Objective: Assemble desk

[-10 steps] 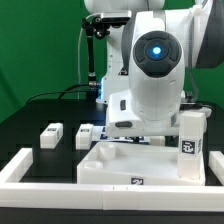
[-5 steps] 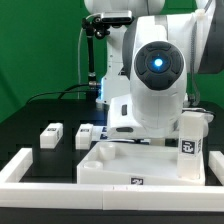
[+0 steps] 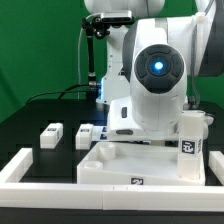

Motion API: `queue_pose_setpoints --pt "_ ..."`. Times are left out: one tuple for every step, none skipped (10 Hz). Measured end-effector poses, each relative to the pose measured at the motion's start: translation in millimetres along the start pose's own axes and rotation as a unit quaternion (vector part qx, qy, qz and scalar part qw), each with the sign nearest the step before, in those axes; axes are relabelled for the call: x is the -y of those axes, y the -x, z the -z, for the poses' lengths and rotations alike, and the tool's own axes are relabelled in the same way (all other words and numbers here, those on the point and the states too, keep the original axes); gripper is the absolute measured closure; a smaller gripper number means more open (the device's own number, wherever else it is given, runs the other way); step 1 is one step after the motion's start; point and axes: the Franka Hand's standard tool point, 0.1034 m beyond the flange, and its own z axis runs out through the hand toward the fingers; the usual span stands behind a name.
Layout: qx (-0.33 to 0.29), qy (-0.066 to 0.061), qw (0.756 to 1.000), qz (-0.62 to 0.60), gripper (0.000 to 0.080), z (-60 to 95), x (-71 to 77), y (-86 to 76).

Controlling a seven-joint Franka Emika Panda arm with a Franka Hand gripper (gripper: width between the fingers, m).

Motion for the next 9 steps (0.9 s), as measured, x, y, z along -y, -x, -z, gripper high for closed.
queue_pose_setpoints --pt "0.0 0.0 1.0 0.0 0.0416 0.0 0.0 0.0" --pt "0.0 0.0 1.0 0.0 0.0511 0.2 -0.2 0.0" --pt "0.0 0.0 1.0 0.0 0.0511 0.2 -0.2 0.0" --pt "0.0 0.0 1.0 0.0 0.0511 0.2 -0.3 0.0" --pt "0.0 0.0 1.0 0.0 0.0511 0.2 -0.3 0.0" --pt "0.0 0.0 1.0 0.0 0.0511 0.2 -0.3 0.0" --pt "0.0 0.0 1.0 0.0 0.0511 0.2 -0.2 0.1" --pt "0.003 -0.002 1.0 0.0 0.0511 2.7 -0.6 2.3" --pt "0.019 -0.01 1.0 -0.001 0.0511 27.5 -5.1 16.6"
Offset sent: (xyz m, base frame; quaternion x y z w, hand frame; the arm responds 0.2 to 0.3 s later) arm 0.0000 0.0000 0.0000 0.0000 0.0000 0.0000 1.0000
